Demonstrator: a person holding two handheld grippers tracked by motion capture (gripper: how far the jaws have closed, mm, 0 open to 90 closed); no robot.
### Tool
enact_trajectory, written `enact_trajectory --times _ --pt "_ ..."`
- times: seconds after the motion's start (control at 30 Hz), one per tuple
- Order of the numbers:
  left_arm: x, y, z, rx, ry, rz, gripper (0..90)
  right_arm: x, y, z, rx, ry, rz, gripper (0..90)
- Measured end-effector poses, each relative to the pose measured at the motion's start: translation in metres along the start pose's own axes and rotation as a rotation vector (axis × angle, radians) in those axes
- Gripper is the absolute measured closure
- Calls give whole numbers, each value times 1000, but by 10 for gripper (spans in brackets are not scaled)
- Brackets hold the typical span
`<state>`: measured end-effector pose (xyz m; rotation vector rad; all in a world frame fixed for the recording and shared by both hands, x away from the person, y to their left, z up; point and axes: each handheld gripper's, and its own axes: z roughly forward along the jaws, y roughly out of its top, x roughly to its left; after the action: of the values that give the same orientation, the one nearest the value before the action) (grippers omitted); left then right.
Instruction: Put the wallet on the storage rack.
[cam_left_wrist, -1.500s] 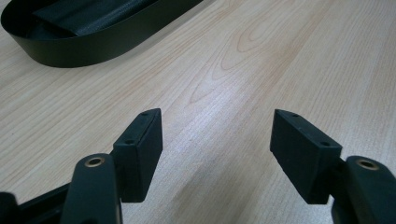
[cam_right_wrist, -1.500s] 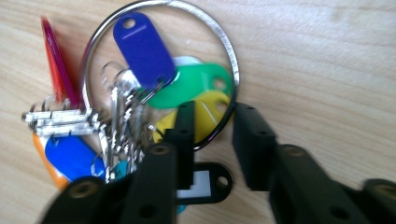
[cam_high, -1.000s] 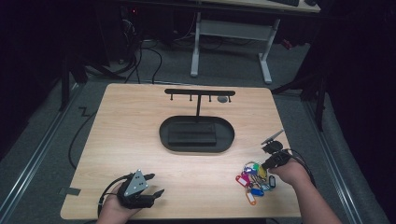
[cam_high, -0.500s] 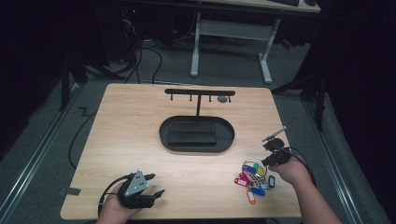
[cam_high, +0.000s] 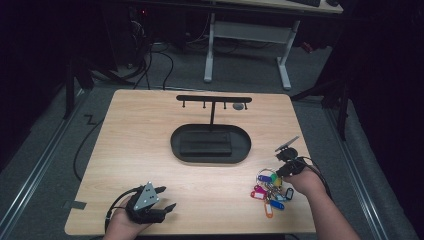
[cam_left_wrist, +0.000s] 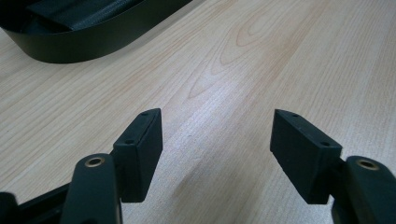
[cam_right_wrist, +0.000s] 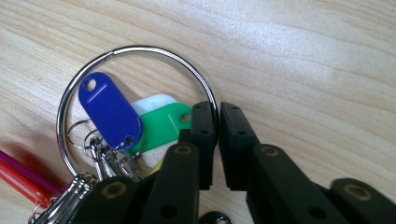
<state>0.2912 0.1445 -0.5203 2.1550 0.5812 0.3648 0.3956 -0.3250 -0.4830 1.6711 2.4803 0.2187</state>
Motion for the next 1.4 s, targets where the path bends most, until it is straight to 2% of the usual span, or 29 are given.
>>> enact_trajectory --times 0.1,0.23,0.27,0.37,0.43,0.53,0.6,0.77,1.03,1.07,1.4 --pt "0 0 0 1 0 2 349 -1 -1 -2 14 26 18 759" --pt "-1 0 0 -1 -2 4 349 -1 -4 -5 34 40 25 740" --pt "-1 0 0 0 -2 4 349 -2 -6 -4 43 59 39 712" --pt "-1 0 0 0 -3 6 349 -2 -8 -2 64 71 56 666" --pt "-1 0 0 1 -2 7 349 -3 -9 2 57 103 80 622" --pt "-1 0 0 2 -2 6 349 -4 -9 3 52 123 97 596" --pt "-1 0 1 5 -4 6 349 -4 -8 3 63 121 87 592" --pt "-1 0 1 5 -5 7 349 -3 -8 3 60 118 79 644" --pt "-1 0 1 5 -3 7 350 -5 -8 2 59 158 92 744" --pt "-1 0 0 5 -2 6 349 -4 -8 2 58 136 71 852" --pt "-1 0 0 5 0 4 349 2 -8 0 57 99 28 865"
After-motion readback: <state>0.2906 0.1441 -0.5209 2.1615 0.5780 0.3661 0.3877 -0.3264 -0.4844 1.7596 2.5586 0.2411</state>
